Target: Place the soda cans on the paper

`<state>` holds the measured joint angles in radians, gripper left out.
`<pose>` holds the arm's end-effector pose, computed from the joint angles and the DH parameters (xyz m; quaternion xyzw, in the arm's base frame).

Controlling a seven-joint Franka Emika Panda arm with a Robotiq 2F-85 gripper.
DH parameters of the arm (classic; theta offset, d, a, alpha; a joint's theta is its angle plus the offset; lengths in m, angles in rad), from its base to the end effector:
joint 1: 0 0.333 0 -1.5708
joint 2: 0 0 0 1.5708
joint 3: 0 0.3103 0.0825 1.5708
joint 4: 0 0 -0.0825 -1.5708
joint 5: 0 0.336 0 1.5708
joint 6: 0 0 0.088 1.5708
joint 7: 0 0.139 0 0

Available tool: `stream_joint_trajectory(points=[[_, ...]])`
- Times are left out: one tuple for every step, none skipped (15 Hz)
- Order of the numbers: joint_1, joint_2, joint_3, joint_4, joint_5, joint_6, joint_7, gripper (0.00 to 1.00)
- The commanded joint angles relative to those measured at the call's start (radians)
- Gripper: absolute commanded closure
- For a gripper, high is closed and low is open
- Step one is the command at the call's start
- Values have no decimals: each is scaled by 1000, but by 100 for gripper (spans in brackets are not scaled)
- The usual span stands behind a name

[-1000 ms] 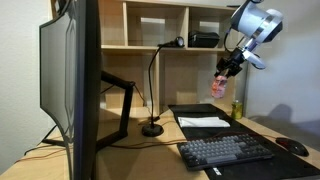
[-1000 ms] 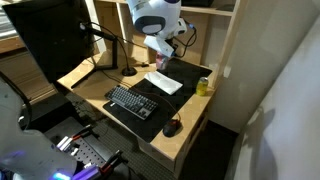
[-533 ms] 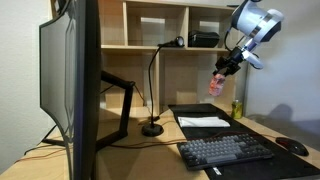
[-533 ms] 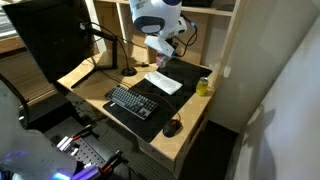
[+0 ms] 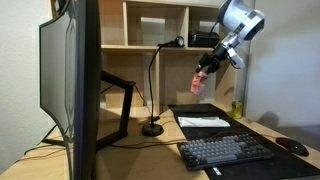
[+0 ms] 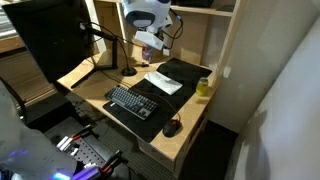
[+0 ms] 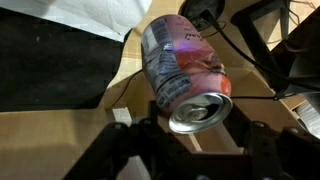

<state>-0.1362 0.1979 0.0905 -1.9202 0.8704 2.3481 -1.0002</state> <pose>0.5966 -0.0012 0.4137 -0.9171 -0.1806 -0.2588 0.2438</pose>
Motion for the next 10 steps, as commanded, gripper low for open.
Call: stream_joint_trajectory(points=[[132, 44, 17, 3, -75, 257, 42, 58], [163, 72, 16, 12, -129, 335, 97, 58], [177, 111, 5, 25, -181, 413, 152, 58], [190, 131, -5, 19, -249, 476, 228, 58], [193, 146, -24, 6, -334, 510, 321, 58], [185, 158, -40, -11, -412, 518, 405, 58], [175, 171, -54, -18, -492, 514, 494, 58], [153, 183, -59, -15, -542, 488, 553, 58], [127, 196, -64, -8, -582, 450, 606, 58], [98, 210, -56, 2, -598, 421, 633, 58]])
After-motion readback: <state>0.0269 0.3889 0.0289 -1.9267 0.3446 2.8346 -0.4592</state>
